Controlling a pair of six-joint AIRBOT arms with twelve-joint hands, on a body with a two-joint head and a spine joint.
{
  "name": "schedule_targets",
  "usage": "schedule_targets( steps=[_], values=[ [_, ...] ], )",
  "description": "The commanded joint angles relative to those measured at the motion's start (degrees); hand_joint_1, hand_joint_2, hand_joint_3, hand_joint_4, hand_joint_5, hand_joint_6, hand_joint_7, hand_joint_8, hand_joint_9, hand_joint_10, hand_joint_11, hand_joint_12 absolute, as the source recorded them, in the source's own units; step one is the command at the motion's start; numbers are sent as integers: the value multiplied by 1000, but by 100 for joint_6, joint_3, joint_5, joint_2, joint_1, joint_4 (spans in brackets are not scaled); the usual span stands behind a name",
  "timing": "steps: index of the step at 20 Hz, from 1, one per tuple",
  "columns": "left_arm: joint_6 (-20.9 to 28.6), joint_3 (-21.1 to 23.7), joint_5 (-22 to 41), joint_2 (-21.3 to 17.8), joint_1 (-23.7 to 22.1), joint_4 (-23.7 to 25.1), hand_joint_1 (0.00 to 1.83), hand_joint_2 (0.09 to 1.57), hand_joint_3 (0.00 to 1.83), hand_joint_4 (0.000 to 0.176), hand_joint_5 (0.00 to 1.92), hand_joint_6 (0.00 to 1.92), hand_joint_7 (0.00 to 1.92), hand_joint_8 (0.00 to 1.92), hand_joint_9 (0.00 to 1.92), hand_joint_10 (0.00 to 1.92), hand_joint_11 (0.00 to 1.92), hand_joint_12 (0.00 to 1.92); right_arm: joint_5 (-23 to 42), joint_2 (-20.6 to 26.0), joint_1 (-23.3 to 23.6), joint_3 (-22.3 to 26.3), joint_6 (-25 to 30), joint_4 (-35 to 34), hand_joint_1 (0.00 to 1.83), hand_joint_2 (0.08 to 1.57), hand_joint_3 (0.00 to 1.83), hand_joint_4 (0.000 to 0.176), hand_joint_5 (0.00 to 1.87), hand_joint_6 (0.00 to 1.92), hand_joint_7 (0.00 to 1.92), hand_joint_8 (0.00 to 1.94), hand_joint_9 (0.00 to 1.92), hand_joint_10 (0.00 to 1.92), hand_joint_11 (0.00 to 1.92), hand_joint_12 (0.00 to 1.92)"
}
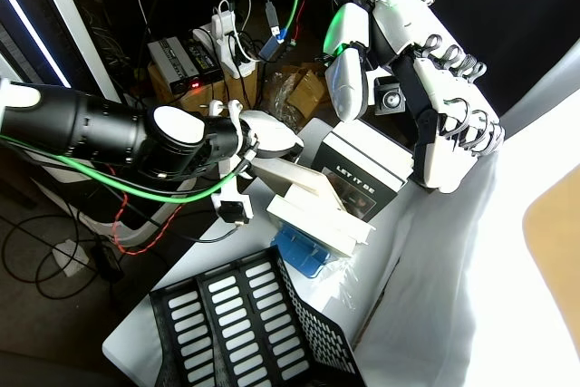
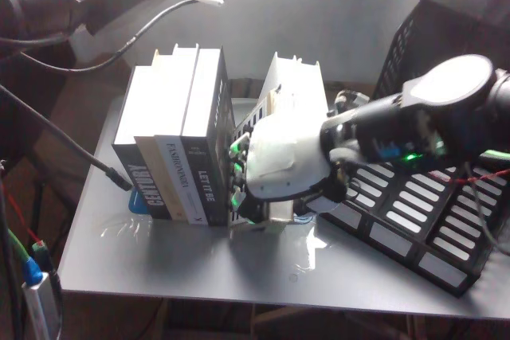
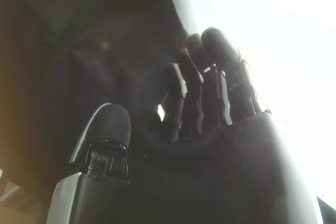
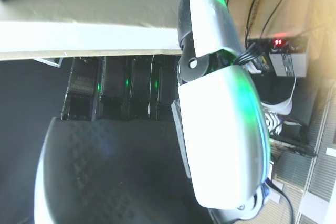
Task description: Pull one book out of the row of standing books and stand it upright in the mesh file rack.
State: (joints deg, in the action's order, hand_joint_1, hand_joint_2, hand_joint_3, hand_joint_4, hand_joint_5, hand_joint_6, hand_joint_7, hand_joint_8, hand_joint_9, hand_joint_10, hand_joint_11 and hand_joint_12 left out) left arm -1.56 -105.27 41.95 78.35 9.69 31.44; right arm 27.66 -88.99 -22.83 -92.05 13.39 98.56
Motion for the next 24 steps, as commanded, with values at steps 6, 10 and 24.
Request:
schedule_targets(
  steps=[6, 10, 24],
  values=[
    [-112, 69, 571, -124, -12, -499, 0, 1571, 181, 0, 8, 548, 16, 724, 0, 1100, 0, 1920, -64, 493, 192, 289, 121, 57, 1372, 1135, 3, 0, 772, 1228, 1023, 849, 921, 1321, 733, 1676],
    [-213, 91, 601, -180, 104, -828, 0, 1571, 181, 0, 8, 548, 16, 724, 0, 1100, 0, 1920, 68, 677, 270, 476, 234, 57, 1374, 1131, 0, 0, 799, 1173, 1014, 839, 936, 1322, 785, 1645],
    [-612, 396, 669, -500, 493, -1697, 0, 1571, 181, 0, 8, 548, 16, 724, 0, 1100, 0, 1920, 551, 1267, 834, 887, 1197, 662, 1211, 1236, 7, 0, 642, 1391, 857, 1297, 884, 1333, 789, 1710]
  ],
)
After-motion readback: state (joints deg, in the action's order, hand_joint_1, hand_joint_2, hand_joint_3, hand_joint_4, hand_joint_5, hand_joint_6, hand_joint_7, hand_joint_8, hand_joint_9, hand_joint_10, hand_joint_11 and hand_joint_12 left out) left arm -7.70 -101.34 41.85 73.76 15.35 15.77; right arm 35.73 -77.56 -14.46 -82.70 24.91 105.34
